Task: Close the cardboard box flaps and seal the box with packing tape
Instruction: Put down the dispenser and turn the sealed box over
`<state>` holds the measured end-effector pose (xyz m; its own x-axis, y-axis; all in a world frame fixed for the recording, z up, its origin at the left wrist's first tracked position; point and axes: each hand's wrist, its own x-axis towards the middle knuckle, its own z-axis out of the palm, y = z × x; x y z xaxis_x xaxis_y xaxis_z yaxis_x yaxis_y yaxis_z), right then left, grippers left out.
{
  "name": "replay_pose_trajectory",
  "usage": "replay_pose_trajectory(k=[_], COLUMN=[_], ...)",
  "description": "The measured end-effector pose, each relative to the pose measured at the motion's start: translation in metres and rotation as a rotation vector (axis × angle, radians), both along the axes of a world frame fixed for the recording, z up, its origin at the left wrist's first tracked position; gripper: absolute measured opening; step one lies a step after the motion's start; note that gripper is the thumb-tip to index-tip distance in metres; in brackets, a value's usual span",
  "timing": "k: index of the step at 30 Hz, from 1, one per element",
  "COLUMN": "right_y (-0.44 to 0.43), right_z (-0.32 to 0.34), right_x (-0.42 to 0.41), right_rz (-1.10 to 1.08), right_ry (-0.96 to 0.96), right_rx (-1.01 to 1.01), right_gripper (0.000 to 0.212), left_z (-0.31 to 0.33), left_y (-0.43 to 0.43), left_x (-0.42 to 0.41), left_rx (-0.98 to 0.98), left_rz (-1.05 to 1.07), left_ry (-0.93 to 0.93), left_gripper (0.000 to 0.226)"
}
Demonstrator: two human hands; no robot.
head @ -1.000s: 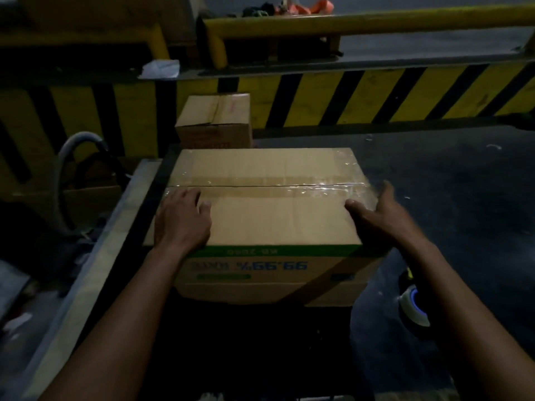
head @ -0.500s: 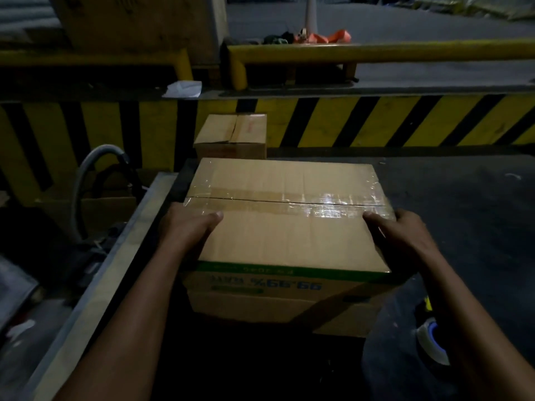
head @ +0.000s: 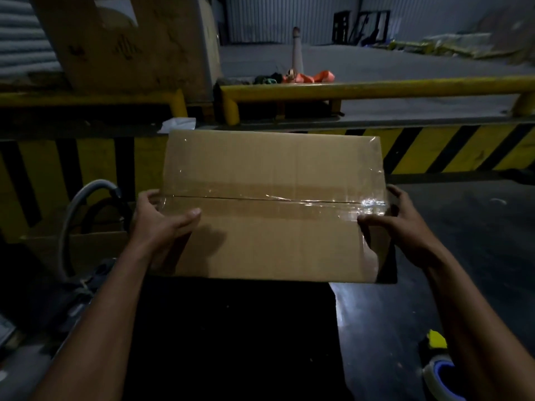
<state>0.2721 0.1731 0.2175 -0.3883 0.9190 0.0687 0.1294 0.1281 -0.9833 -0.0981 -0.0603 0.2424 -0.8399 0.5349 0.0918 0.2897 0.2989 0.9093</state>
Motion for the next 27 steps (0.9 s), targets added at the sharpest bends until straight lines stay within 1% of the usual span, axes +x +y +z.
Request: replay_pose_trajectory(k=[2, 3, 5, 8, 9, 11, 13, 14, 16, 17, 19, 20, 22, 23, 24, 25, 26, 27], right_y=[0.005, 0.005, 0.004, 0.005, 0.004, 0.006, 0.007, 0.006, 0.004, 0.004, 0.001, 0.000, 0.001, 0.002, 0.005, 0.008, 0.010, 0.013], right_z=[0.005, 0.006, 0.005, 0.003, 0.003, 0.002, 0.001, 0.002, 0.003, 0.002, 0.001, 0.000, 0.000, 0.002, 0.006, 0.009, 0.013, 0.014], right_x=[0.001, 0.001, 0.001, -0.002, -0.003, -0.003, -0.001, -0.001, -0.003, -0.004, -0.007, -0.008, -0.009, -0.010, -0.010, -0.010, -0.011, -0.011], right_rz=[0.066, 0.081, 0.073, 0.041, 0.025, 0.008, 0.053, 0.090, 0.138, 0.146, 0.142, 0.137, 0.139, 0.161, 0.191, 0.217, 0.223, 0.191], right_ry=[0.055, 0.055, 0.039, 0.081, 0.093, 0.087, 0.054, 0.028, 0.003, 0.017, 0.049, 0.051, 0.058, 0.074, 0.086, 0.095, 0.097, 0.102], right_rx=[0.014, 0.028, 0.058, 0.018, -0.020, -0.065, -0.029, 0.000, 0.035, 0.041, 0.061, 0.077, 0.040, -0.012, -0.078, -0.156, -0.216, -0.235], right_gripper=[0.104, 0.103, 0.088, 0.054, 0.055, 0.068, 0.075, 0.074, 0.066, 0.065, 0.067, 0.071, 0.074, 0.071, 0.071, 0.078, 0.084, 0.082], left_z=[0.005, 0.006, 0.004, -0.004, -0.007, -0.005, -0.008, -0.009, -0.012, -0.012, -0.006, -0.003, -0.002, -0.004, -0.008, -0.011, -0.012, -0.015], left_y=[0.002, 0.003, 0.004, 0.003, 0.002, 0.002, 0.005, 0.006, 0.007, 0.009, 0.011, 0.012, 0.013, 0.013, 0.012, 0.010, 0.009, 0.008], left_x=[-0.007, -0.011, -0.014, -0.016, -0.016, -0.011, -0.015, -0.018, -0.022, -0.023, -0.020, -0.021, -0.027, -0.033, -0.039, -0.044, -0.044, -0.045], left_rx=[-0.036, -0.041, 0.015, 0.081, 0.085, 0.107, 0.105, 0.073, 0.056, 0.087, 0.212, 0.258, 0.283, 0.262, 0.247, 0.250, 0.257, 0.249], left_rz=[-0.072, -0.087, -0.085, -0.073, -0.079, -0.096, -0.140, -0.164, -0.212, -0.229, -0.185, -0.159, -0.109, -0.073, -0.049, -0.062, -0.090, -0.122], left_ry=[-0.006, -0.038, -0.098, -0.106, -0.097, -0.076, -0.046, -0.030, -0.035, -0.102, -0.284, -0.335, -0.382, -0.385, -0.371, -0.371, -0.379, -0.392], left_gripper=[0.118, 0.122, 0.125, 0.127, 0.123, 0.112, 0.108, 0.103, 0.078, 0.065, 0.035, 0.030, 0.059, 0.075, 0.083, 0.078, 0.063, 0.050])
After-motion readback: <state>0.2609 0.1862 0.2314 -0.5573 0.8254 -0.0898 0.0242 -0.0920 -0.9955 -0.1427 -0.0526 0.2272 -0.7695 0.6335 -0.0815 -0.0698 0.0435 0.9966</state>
